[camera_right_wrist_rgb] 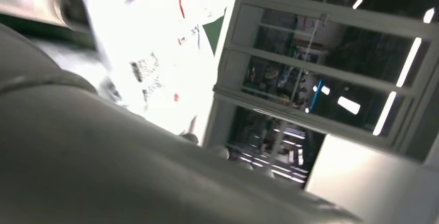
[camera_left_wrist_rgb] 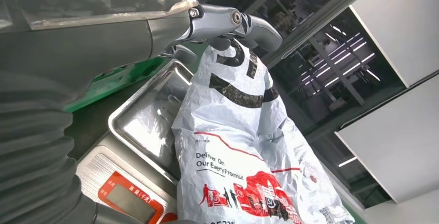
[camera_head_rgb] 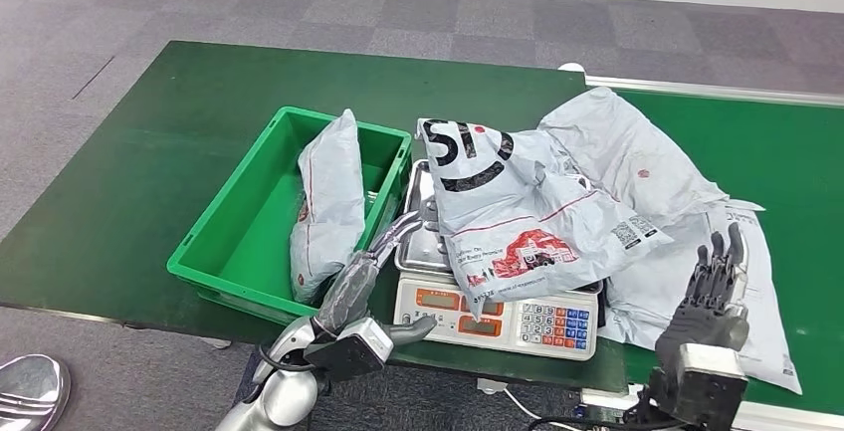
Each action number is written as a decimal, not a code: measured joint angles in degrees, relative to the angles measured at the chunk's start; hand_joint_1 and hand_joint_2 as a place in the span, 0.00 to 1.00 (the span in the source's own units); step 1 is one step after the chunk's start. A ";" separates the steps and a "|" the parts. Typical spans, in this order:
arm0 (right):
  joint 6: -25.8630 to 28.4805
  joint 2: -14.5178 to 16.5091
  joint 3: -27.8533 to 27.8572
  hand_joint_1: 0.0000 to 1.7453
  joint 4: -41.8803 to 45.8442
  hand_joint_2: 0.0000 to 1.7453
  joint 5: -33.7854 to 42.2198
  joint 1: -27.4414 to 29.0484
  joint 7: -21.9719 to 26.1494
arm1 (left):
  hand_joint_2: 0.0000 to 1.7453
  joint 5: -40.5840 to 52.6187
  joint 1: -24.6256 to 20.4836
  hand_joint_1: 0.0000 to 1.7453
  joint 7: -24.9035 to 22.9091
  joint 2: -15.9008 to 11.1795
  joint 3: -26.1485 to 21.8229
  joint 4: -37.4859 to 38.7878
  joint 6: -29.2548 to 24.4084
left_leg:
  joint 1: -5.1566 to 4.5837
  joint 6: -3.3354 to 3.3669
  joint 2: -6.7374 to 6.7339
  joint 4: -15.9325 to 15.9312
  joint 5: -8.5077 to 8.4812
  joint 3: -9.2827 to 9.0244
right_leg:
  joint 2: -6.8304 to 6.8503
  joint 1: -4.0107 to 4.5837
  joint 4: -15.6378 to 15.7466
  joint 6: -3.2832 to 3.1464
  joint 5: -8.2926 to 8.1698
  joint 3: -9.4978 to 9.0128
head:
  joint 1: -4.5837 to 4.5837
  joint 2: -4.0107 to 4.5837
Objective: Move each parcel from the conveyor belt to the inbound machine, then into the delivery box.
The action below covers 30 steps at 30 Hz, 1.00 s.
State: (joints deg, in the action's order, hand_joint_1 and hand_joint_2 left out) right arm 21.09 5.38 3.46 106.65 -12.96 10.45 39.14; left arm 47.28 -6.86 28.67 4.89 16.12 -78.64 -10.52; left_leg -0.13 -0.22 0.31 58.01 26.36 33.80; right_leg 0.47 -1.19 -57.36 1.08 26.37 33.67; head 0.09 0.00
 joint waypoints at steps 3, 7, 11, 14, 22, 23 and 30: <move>0.34 1.77 1.15 0.00 1.34 0.00 0.57 1.78 0.57 | 1.00 0.50 0.40 0.00 -0.49 0.19 -0.14 -0.61 0.17 | 0.01 0.00 -0.02 0.00 0.01 0.00 | -0.02 0.00 0.00 0.01 0.04 0.00 | 0.00 -0.01; 4.75 3.82 2.99 0.00 2.70 0.00 -5.76 2.31 -4.22 | 1.00 0.86 1.08 0.00 -1.36 0.66 -0.28 -1.91 0.47 | 0.00 0.01 -0.04 0.00 0.01 -0.01 | -0.04 -0.01 0.00 0.02 0.05 -0.03 | 0.00 0.00; 14.64 5.21 6.38 0.00 2.29 0.00 -18.54 2.37 -12.85 | 1.00 1.35 2.34 0.00 -2.29 0.98 -0.30 -3.47 0.67 | -0.01 0.02 -0.03 0.00 0.02 -0.01 | -0.03 -0.01 0.01 0.02 0.04 -0.05 | 0.00 0.00; 18.33 6.10 9.33 0.00 1.81 0.00 -21.69 2.53 -13.70 | 1.00 1.41 3.11 0.00 -2.62 1.10 -0.30 -4.42 0.67 | -0.01 0.03 -0.03 0.00 0.03 -0.02 | -0.04 -0.02 0.01 0.02 0.04 -0.05 | 0.00 0.00; 18.60 7.05 10.87 0.00 1.59 1.00 -15.22 3.27 -9.48 | 1.00 1.02 4.41 0.00 -2.68 1.10 -0.30 -5.21 0.52 | 0.01 0.03 -0.04 -0.01 0.03 -0.03 | -0.04 0.00 0.00 0.02 0.05 -0.05 | 0.00 0.00; 18.63 7.05 10.87 0.00 1.59 1.00 -14.60 3.35 -9.22 | 1.00 0.90 4.62 0.00 -2.68 1.10 -0.31 -5.33 0.45 | 0.01 0.03 -0.04 -0.01 0.03 -0.03 | -0.04 0.00 0.00 0.01 0.05 -0.05 | 0.00 0.00; 18.61 7.05 10.87 0.00 1.59 1.00 -12.50 3.55 -8.75 | 1.00 0.58 5.29 0.00 -2.66 1.10 -0.31 -5.82 0.29 | 0.00 0.04 -0.03 0.00 0.03 -0.03 | -0.03 -0.01 0.00 0.02 0.05 -0.08 | 0.00 0.00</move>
State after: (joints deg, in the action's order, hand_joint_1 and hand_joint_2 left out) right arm 39.70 12.44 14.34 108.24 -25.45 14.00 30.38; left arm 47.87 -1.57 26.01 5.99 15.81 -84.46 -10.23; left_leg -0.13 -0.18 0.27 58.01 26.39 33.77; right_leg 0.44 -1.20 -57.35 1.10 26.42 33.59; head 0.09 0.00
